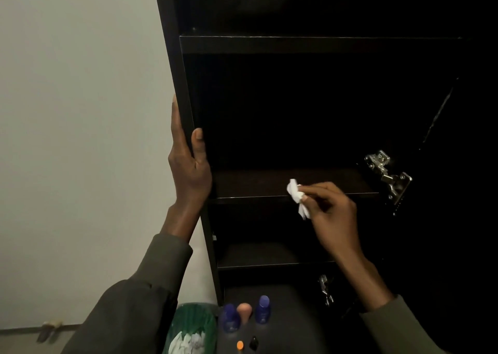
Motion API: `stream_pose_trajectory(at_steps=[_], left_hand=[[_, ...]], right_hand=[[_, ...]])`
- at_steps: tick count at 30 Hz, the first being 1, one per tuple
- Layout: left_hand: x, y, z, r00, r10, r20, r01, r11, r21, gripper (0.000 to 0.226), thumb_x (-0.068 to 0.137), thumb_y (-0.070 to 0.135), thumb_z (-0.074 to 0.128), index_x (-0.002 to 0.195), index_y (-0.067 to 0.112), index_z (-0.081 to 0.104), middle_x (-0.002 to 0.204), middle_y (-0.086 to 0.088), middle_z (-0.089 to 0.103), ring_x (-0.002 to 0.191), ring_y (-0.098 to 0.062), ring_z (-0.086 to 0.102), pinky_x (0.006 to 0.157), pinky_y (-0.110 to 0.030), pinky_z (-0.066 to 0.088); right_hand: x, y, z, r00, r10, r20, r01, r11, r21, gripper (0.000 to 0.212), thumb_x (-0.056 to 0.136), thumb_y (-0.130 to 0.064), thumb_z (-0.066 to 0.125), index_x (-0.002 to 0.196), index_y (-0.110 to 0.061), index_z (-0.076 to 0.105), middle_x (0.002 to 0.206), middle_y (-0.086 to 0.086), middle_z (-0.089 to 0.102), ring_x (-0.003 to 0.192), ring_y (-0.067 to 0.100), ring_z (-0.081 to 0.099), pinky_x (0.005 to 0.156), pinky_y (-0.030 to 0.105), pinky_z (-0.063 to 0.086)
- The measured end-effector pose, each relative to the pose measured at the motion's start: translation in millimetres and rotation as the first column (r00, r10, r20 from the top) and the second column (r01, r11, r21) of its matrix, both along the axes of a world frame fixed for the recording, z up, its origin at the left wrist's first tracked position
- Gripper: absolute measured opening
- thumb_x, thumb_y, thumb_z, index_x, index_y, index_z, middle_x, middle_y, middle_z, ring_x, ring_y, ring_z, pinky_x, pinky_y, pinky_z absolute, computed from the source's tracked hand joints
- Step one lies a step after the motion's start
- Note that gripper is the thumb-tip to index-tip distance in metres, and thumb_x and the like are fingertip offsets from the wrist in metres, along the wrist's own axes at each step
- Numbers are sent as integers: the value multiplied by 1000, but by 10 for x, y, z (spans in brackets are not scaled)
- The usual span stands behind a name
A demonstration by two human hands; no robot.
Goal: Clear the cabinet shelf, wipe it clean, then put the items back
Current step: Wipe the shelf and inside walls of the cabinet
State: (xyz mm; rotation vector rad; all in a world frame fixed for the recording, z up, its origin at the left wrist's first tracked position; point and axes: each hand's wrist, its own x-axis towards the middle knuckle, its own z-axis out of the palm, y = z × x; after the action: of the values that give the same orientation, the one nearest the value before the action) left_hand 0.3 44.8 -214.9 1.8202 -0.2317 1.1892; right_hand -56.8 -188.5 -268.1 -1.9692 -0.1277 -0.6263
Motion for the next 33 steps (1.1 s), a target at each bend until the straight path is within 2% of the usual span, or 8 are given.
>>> stream_pose_trajectory(at_steps=[5,11,15,18,23,27,29,33], left_hand=[[-85,-54,-250,999,31,-38,-32,999,-37,47,103,35,31,147,24,17,143,-14,49,104,-29,64,89,-40,54],[-134,-113,-448,993,69,-98,-78,993,-93,48,104,19,35,149,10,22,143,-9,49,114,-11,58,91,-20,49],[-113,-122,-492,993,81,-81,-89,992,-93,48,104,17,35,149,6,23,144,-7,46,123,-14,51,97,-15,44],[-108,-110,-505,993,93,-68,-98,991,-87,48,104,20,34,149,11,22,145,-8,46,125,-22,52,99,-21,45],[-122,-91,-500,994,88,-65,-93,993,-69,48,103,38,29,147,23,18,140,-16,52,113,-30,61,89,-36,52],[-103,-92,-502,994,83,-67,-88,994,-72,54,100,50,25,146,24,19,139,-14,53,106,-14,64,85,-22,51],[-92,-73,-520,994,77,-72,-82,994,-74,51,101,48,26,147,27,17,139,-14,53,107,-30,64,86,-36,55],[-80,-86,-535,992,102,-73,-108,991,-76,48,101,42,28,146,29,17,142,-14,51,113,-37,61,87,-51,54]], right_hand=[[-116,-394,-136,953,-282,111,284,959,-2,23,86,2,65,99,-14,76,100,-4,64,95,7,63,83,10,48],[-27,-381,-228,888,-413,205,420,907,7,30,84,9,64,105,-11,75,104,6,61,98,16,61,87,4,43],[-81,-2,-353,953,-156,260,182,980,-77,35,79,16,65,100,-10,76,102,2,63,97,8,62,88,13,46],[-123,131,-538,980,54,190,-18,983,-183,34,79,17,65,98,-8,77,102,0,64,98,2,62,85,11,47],[232,-411,-1069,977,-195,-87,151,920,-361,27,80,6,68,93,-16,78,95,1,66,85,16,68,77,26,54],[461,-607,-1459,866,-301,-399,-55,736,-674,14,92,-18,61,96,-14,74,104,9,64,95,29,66,74,33,50],[514,-618,-1591,842,-357,-405,-111,619,-777,20,91,-12,56,104,-16,69,112,7,62,103,26,63,77,34,51],[596,-610,-1691,833,-406,-376,-52,619,-784,25,84,-6,59,106,-12,67,110,11,63,107,30,60,81,35,50]])
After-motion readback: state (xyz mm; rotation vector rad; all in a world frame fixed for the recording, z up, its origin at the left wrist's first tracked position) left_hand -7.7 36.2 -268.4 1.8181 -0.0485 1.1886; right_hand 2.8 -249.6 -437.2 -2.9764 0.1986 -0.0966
